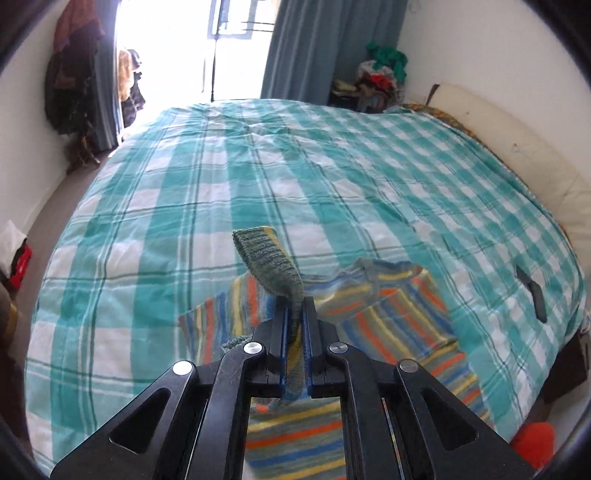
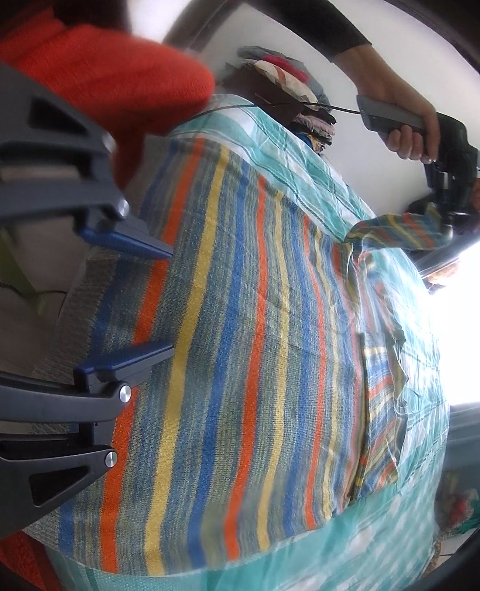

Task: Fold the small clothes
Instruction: 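Fold the held sweater side across the body and open the left gripper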

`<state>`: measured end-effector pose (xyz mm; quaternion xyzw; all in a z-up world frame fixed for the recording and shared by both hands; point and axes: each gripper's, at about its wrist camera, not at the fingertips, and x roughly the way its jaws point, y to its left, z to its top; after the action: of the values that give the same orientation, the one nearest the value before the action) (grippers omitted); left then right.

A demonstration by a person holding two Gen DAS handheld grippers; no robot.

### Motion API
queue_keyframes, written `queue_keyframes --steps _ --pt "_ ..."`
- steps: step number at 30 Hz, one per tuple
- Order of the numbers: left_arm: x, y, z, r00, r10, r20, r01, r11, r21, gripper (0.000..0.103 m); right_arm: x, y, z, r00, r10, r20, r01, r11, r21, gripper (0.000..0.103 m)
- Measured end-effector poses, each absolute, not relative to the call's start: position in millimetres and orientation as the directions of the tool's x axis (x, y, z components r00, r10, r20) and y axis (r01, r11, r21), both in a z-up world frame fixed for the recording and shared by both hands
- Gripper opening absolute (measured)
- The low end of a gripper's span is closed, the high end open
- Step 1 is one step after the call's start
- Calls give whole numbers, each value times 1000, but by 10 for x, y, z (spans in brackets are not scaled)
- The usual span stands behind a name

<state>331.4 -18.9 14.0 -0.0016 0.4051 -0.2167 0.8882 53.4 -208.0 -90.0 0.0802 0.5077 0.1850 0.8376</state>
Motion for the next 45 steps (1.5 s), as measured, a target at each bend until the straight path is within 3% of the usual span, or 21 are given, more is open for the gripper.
queue_keyframes --steps 2,4,5,8,15,20,22,23,25,29,32,34,35,38,40,43,45 --pt "3348 -642 -27 465 -445 -765 451 863 -228 18 531 -2092 -904 415 396 -819 -229 917 327 47" --pt "3346 -925 -306 395 -427 -814 460 858 -227 60 519 -2093 -904 415 397 -819 -232 916 327 47" --pt "3291 -981 -417 397 -413 -820 461 862 -211 61 511 -2096 -903 414 398 -818 -233 916 327 47" --pt "3249 -737 -598 421 -412 -808 418 879 -230 60 482 -2118 -901 411 407 -816 -231 912 339 47" --pt "3562 437 -958 467 -249 -849 66 967 -248 55 460 -2149 -933 396 428 -813 -246 902 355 47" --pt "3716 443 -1439 330 -338 -881 59 939 -338 55 471 -2143 -954 394 425 -815 -241 904 354 47" --pt "3709 314 -1549 318 -314 -894 87 949 -303 6 477 -2139 -970 393 421 -818 -241 905 350 47" --pt "3678 258 -1545 347 -232 -909 95 973 -212 5 482 -2131 -978 392 418 -819 -240 906 348 47" --pt "3605 309 -1539 407 -148 -901 62 989 -134 4 489 -2124 -982 392 416 -821 -239 907 346 47" --pt "3527 514 -1622 421 -193 -886 46 980 -192 6 492 -2127 -986 391 415 -822 -243 908 342 47" --pt "3460 514 -1598 426 -188 -885 52 982 -184 17 528 -2118 -931 376 406 -833 -233 911 339 47" --pt "3377 536 -1588 443 -210 -872 51 977 -209 47 624 -2160 -741 368 429 -825 -194 903 383 47" --pt "3341 533 -1592 460 -215 -861 62 976 -211 51 709 -2201 -598 375 465 -802 -177 885 430 47" --pt "3253 485 -1698 489 -198 -849 105 980 -168 52 1183 -2362 -97 450 557 -698 -141 816 560 48" --pt "3214 511 -1756 522 -216 -825 106 976 -188 52 1670 -2489 77 507 561 -655 -114 796 594 60" --pt "3171 560 -1811 550 -242 -799 107 970 -220 52 2543 -2725 -88 546 492 -678 -13 814 580 64" --pt "3146 599 -1829 563 -262 -784 109 963 -245 52 3055 -2886 -458 502 475 -723 94 801 592 58"
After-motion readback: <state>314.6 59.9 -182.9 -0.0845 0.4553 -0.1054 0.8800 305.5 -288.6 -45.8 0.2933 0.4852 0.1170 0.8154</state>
